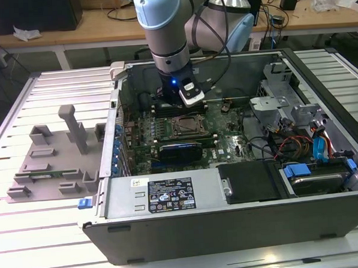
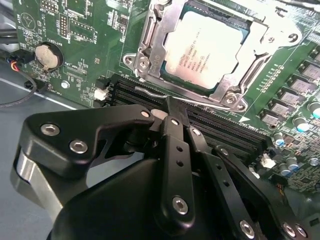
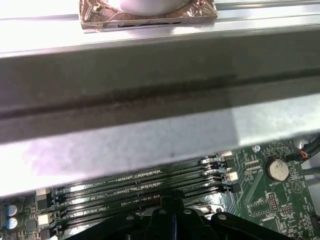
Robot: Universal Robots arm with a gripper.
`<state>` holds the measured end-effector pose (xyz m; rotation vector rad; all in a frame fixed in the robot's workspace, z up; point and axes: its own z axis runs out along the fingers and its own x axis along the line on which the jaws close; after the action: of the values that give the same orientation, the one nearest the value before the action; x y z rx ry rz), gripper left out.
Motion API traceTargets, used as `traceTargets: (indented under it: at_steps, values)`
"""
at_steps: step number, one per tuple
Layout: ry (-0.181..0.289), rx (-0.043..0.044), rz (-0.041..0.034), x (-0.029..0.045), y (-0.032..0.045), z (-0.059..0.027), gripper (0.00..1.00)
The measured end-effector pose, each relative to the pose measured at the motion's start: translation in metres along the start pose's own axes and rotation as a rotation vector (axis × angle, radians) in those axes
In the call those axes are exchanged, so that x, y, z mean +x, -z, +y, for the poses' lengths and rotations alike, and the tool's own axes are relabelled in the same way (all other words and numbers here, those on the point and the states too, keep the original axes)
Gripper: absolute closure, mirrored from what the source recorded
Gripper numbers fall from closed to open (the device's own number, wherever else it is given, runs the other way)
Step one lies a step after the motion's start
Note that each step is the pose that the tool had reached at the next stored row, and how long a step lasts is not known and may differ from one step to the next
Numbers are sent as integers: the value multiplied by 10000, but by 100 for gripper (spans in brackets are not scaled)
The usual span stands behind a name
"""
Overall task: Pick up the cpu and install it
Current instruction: 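Install the first cpu locking lever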
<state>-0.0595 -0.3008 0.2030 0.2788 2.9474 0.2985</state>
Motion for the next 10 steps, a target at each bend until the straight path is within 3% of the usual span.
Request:
traceTargets:
  at_steps: [10]
  values:
    - [-192,36,-42,5,-46,-10,89]
